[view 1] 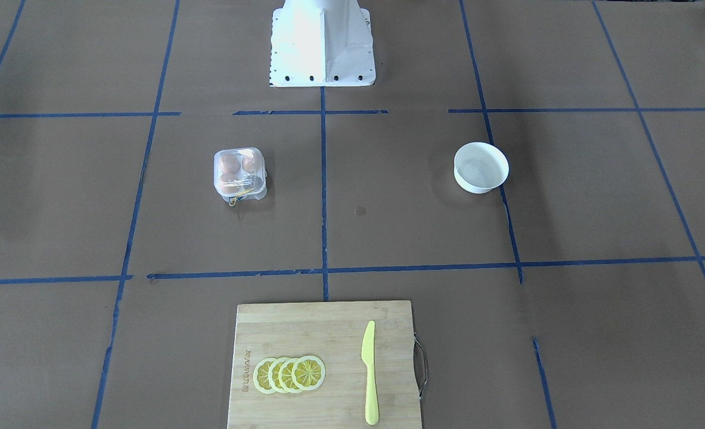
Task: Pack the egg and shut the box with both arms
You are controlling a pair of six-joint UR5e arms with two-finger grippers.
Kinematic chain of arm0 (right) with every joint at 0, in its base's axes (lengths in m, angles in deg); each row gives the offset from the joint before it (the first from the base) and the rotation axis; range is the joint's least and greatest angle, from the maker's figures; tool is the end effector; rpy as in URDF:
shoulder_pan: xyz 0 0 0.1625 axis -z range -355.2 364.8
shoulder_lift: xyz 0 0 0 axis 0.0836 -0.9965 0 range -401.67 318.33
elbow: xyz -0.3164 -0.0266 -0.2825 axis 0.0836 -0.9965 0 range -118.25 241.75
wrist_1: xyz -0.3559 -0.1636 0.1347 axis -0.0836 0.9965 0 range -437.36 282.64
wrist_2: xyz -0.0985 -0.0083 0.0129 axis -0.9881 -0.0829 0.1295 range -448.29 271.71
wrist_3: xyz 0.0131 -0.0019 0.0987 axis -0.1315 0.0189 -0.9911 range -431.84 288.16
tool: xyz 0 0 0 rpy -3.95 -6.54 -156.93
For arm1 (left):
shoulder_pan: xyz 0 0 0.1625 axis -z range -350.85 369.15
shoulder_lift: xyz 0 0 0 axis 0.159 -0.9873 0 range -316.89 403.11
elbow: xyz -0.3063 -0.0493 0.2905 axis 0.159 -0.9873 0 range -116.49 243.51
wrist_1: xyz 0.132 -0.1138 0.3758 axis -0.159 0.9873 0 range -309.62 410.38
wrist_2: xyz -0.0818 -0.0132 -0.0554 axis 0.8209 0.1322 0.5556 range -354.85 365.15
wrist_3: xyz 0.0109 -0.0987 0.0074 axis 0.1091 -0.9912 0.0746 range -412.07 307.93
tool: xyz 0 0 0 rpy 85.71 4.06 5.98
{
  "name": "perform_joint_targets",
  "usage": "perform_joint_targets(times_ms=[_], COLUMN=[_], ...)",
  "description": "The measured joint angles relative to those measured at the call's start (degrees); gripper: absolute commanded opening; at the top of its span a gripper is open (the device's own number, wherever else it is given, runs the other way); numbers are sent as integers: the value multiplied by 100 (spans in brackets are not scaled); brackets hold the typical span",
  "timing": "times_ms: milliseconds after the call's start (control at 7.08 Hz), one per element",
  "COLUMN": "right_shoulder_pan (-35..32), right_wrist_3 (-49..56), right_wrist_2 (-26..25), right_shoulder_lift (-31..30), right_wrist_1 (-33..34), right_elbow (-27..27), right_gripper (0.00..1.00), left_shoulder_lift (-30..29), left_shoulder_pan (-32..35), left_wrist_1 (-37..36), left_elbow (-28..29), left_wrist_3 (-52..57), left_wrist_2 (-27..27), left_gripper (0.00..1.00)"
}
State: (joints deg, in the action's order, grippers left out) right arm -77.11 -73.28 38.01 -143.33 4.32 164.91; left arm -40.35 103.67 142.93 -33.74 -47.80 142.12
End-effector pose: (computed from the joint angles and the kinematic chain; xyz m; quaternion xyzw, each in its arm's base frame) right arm 0.0148 -0.4243 0.6306 0.0553 -0.3161 -0.0816 0.9436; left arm -0.0956 -0.4410 0.6420 0.0566 0.3952 0.0094 0.9168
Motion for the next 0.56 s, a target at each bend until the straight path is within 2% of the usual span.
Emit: perform_joint_targets(times_ms=[565], right_shoulder_pan=[-226], right_wrist_3=[55], right_wrist_2=[331], right_shoulder_lift=[-212], right_wrist_1=[48], right_elbow=[-99], right_gripper=[100], left_shoulder_lift=[37], left_shoulder_pan=[-13], left_wrist_1=[289], left_elbow=[34], left_wrist_3=[82], left_wrist_2=[11], left_gripper=[100])
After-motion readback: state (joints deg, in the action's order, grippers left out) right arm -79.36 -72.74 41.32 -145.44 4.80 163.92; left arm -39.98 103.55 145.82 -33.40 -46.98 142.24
